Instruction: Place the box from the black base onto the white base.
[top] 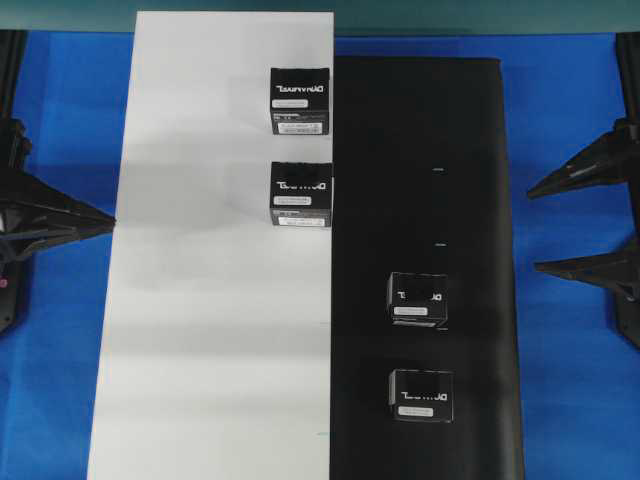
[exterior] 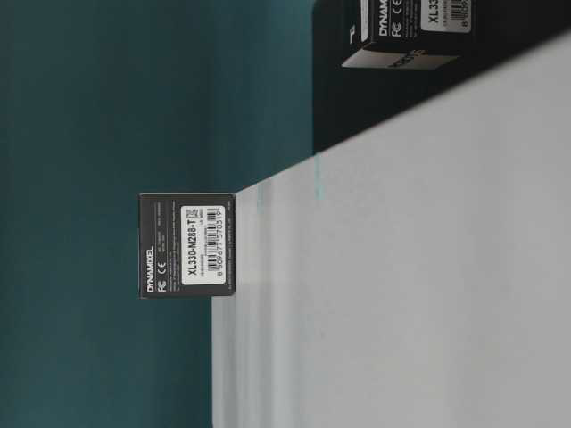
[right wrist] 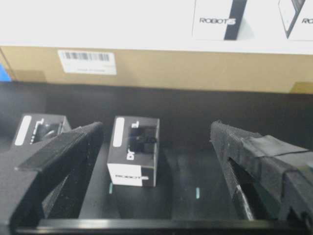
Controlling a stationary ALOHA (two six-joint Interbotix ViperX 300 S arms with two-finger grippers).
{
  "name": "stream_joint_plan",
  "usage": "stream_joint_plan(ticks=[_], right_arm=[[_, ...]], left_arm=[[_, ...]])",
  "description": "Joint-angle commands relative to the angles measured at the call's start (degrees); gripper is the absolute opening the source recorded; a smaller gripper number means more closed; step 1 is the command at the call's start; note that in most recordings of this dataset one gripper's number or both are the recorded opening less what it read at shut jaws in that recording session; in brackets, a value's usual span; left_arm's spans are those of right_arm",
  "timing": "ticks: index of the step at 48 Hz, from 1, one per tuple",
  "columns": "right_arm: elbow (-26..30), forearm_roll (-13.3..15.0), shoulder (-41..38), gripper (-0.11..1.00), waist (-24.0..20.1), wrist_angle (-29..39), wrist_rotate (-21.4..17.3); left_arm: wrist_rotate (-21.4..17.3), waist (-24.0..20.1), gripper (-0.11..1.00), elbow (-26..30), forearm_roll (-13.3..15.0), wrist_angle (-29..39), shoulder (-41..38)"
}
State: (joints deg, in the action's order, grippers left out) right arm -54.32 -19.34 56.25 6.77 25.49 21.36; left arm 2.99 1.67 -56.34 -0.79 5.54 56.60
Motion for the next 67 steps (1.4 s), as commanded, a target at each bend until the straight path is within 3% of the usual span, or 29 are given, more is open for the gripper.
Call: stream_joint_plan(ticks=[1,67], right_arm=[[0.26,-0.18,-0.09,0.98,-0.18,-0.62,-0.09],[-0.7,-0.26,0.0,0.98,-0.09,-1.58,-0.53]], left_arm=[[-0.09,0.0,-0.05,1.23,-0.18,-0.44,-0.18],[-0.09,0.0,-0.05,1.14,-0.18,-0.09,2.11]])
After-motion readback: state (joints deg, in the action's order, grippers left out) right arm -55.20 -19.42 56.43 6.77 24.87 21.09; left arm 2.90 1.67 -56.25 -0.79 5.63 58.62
